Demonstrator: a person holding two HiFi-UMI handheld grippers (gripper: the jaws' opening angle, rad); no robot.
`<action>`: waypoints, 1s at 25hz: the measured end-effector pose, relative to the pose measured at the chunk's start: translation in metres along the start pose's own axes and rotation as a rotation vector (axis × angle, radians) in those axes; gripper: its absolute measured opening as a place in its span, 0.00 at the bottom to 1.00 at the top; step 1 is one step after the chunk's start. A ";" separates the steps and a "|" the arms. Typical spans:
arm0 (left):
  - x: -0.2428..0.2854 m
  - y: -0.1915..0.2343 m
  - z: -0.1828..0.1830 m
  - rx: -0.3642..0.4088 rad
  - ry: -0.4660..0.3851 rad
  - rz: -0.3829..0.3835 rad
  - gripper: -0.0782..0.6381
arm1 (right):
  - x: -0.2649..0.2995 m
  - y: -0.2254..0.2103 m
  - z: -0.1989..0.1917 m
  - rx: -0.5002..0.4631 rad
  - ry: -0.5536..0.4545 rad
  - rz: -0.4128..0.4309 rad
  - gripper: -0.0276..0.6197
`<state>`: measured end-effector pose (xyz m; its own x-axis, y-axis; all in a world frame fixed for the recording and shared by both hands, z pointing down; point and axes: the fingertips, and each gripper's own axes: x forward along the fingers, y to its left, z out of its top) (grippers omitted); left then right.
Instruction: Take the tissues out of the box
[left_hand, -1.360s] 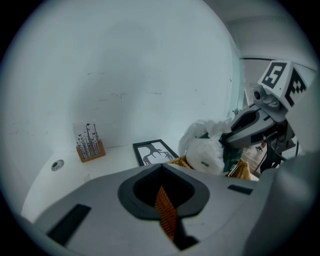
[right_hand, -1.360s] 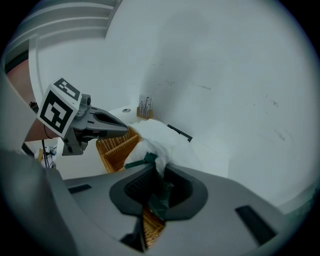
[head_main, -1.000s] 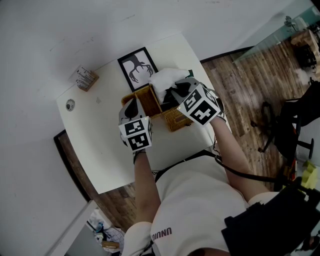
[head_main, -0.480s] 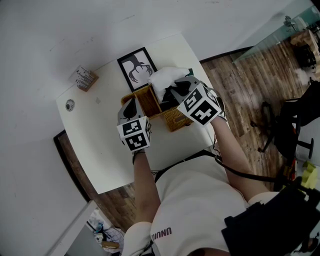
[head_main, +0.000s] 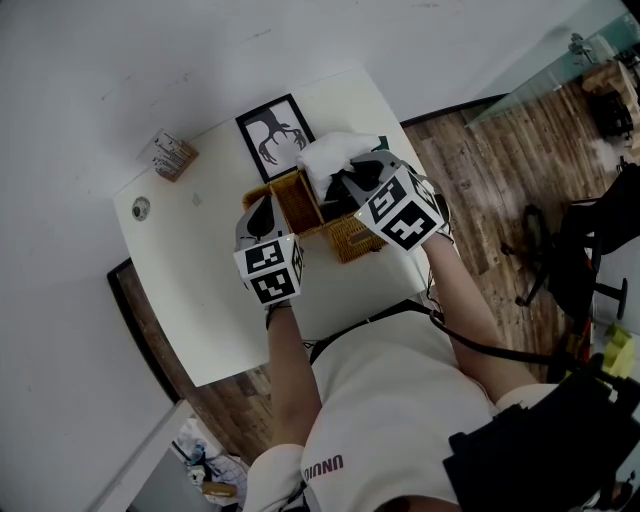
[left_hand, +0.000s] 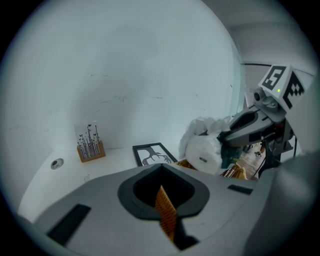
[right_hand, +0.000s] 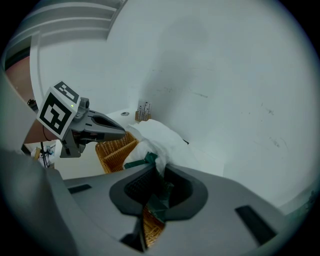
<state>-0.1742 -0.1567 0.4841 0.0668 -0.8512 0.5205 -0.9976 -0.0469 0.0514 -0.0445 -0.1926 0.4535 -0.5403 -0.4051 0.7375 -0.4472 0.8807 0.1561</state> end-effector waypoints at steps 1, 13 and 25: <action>-0.001 0.000 0.001 0.000 -0.003 0.001 0.13 | 0.000 0.000 0.001 -0.002 -0.001 -0.002 0.13; -0.007 -0.001 0.014 0.004 -0.042 0.006 0.13 | -0.005 -0.005 0.008 -0.010 -0.022 -0.022 0.13; -0.015 -0.005 0.030 0.013 -0.099 0.008 0.13 | -0.012 -0.014 0.012 -0.011 -0.045 -0.058 0.13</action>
<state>-0.1706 -0.1596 0.4504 0.0574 -0.8990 0.4342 -0.9983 -0.0462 0.0364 -0.0404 -0.2033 0.4342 -0.5450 -0.4659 0.6971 -0.4711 0.8579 0.2051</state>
